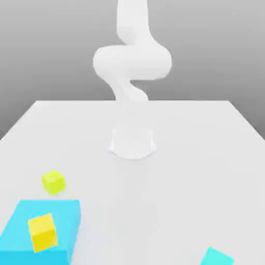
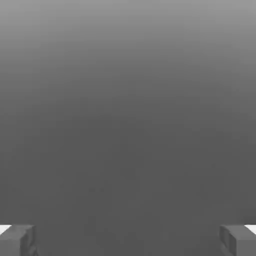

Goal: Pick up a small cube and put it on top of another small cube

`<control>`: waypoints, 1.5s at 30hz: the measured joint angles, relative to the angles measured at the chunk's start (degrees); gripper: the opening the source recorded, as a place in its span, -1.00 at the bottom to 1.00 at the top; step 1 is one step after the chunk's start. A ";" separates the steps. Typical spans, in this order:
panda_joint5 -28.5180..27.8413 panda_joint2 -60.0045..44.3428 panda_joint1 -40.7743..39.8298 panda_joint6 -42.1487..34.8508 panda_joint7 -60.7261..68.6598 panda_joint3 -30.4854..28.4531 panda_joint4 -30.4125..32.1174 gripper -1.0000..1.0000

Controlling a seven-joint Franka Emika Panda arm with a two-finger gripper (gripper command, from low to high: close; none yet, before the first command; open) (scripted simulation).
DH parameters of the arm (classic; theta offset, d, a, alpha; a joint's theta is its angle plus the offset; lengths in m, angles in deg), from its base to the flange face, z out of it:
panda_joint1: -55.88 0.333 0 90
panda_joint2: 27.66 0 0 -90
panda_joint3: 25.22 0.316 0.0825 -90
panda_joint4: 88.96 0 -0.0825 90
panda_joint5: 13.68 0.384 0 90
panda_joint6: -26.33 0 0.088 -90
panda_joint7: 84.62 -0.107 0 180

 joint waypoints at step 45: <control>-1.73 -42.02 -29.98 28.59 3.33 -9.21 28.18 -1.00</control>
